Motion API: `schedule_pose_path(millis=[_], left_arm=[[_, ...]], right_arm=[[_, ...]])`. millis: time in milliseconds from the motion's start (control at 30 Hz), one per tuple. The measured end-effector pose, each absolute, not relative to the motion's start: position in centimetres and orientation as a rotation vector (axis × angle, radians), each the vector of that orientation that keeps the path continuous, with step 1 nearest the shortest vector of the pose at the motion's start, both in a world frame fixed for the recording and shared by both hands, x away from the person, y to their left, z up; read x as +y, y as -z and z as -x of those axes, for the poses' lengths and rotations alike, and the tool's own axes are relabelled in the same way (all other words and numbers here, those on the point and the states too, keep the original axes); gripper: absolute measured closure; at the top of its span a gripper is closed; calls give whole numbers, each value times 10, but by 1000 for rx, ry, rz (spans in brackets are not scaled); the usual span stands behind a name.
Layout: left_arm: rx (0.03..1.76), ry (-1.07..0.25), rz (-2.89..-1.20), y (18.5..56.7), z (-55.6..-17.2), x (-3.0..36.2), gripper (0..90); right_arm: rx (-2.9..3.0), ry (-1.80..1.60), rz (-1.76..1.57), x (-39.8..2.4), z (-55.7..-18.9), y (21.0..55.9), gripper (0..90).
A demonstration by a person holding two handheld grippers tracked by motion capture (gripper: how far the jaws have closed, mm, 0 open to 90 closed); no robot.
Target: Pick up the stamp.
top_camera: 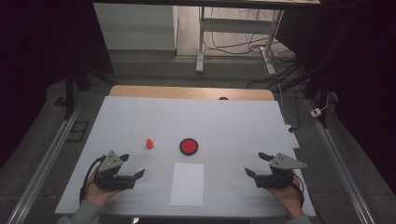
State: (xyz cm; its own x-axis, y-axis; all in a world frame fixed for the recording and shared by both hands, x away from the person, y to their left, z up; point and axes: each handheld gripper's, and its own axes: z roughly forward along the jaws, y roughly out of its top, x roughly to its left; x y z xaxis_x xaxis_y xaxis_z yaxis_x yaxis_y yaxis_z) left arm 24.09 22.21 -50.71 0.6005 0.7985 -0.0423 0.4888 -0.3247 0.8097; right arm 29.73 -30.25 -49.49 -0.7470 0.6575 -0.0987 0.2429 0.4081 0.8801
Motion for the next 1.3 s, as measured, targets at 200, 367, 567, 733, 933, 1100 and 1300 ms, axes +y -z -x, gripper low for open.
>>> schedule_pose_path(millis=[200,367,567,733,933,1100,1300], left_arm=[[1025,-465,-1987,508,-242,224,171],[1031,-473,-1985,507,-241,225,172],[1038,-476,-1986,507,-241,226,172],[1044,-476,-1984,507,-242,225,173],[1048,-473,-1987,506,-243,224,174],[1054,-472,-1976,505,-243,225,177],[1055,-491,-1967,500,-245,226,181]], right_arm=[[2239,-1294,-768,-305,-297,496,212],[2248,-1310,-776,-304,-298,499,217],[2247,-1308,-770,-304,-297,498,227],[2246,-1301,-774,-302,-297,498,232],[2248,-1307,-766,-302,-297,497,235],[2252,-1304,-774,-300,-298,497,239],[2256,-1301,-763,-295,-301,496,243]])
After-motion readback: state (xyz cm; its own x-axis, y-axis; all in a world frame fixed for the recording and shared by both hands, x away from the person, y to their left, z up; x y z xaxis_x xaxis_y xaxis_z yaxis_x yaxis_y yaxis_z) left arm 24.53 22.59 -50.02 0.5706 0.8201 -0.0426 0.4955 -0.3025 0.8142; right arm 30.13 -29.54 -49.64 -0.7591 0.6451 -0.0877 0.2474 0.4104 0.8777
